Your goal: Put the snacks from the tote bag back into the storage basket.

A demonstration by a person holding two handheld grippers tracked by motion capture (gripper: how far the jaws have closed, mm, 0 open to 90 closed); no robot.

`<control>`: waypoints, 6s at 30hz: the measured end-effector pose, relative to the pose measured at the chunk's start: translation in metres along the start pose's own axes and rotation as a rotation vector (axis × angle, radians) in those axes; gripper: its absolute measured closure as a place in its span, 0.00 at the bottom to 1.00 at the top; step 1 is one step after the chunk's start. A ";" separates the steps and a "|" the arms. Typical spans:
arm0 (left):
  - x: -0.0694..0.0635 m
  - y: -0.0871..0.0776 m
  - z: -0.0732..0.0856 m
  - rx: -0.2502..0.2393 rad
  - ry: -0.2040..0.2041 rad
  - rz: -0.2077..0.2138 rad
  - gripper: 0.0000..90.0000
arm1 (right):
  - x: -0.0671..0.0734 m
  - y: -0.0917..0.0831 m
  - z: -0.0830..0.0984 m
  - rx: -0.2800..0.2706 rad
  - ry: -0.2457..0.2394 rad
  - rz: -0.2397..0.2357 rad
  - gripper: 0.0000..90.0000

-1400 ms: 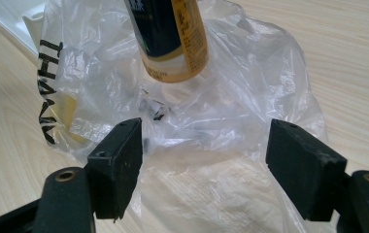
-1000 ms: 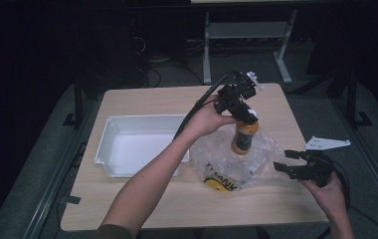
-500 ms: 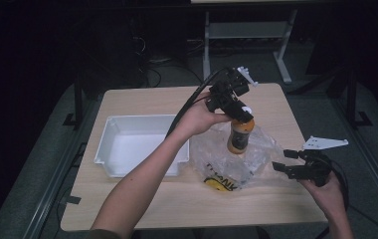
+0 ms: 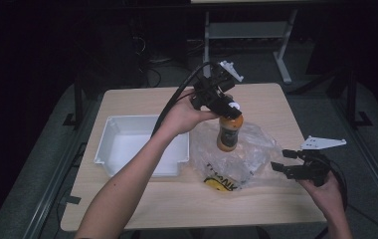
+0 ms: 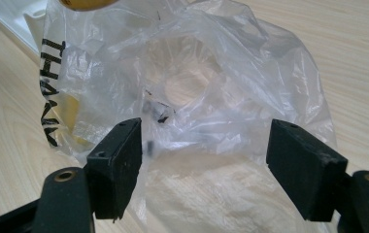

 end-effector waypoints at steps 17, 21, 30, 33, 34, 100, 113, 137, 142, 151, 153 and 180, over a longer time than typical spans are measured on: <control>0.016 -0.033 0.034 0.018 -0.042 -0.046 0.66 | 0.002 0.004 -0.005 0.001 -0.010 0.003 0.32; 0.020 -0.038 0.042 0.021 -0.054 -0.057 0.66 | 0.003 0.005 -0.005 0.001 -0.013 0.007 0.32; 0.026 -0.045 0.056 0.024 -0.080 -0.074 0.66 | 0.003 0.005 -0.006 -0.004 -0.013 0.012 0.32; 0.028 -0.047 0.060 0.025 -0.091 -0.078 0.66 | 0.004 0.006 -0.006 -0.002 -0.015 0.014 0.32; 0.028 -0.048 0.061 0.024 -0.097 -0.078 0.66 | 0.004 0.006 -0.007 -0.001 -0.015 0.014 0.32; 0.048 -0.058 0.138 0.058 -0.215 -0.125 0.66 | 0.007 0.009 -0.012 0.003 -0.035 0.017 0.32; 0.050 -0.049 0.147 0.067 -0.231 -0.120 0.66 | 0.007 0.008 -0.012 0.000 -0.033 0.019 0.32; 0.053 -0.029 0.165 0.103 -0.256 -0.103 0.66 | 0.007 0.009 -0.011 0.004 -0.032 0.018 0.32; 0.054 -0.026 0.168 0.111 -0.257 -0.103 0.66 | 0.007 0.008 -0.011 0.003 -0.030 0.020 0.32; 0.055 -0.020 0.170 0.117 -0.258 -0.099 0.66 | 0.007 0.009 -0.011 0.003 -0.029 0.019 0.32; 0.055 -0.019 0.171 0.122 -0.256 -0.098 0.66 | 0.006 0.008 -0.011 0.001 -0.031 0.019 0.32; 0.057 -0.006 0.177 0.142 -0.262 -0.092 0.66 | 0.006 0.006 -0.010 -0.001 -0.033 0.022 0.32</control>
Point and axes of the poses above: each handheld gripper's, and its own axes: y roughly forward along the jaws, z roughly out of its underside, x roughly to its left, the point moved 7 cm from there along y, roughly forward along the jaws, and after that the axes turned 2 degrees about x, right-handed, at the moved point
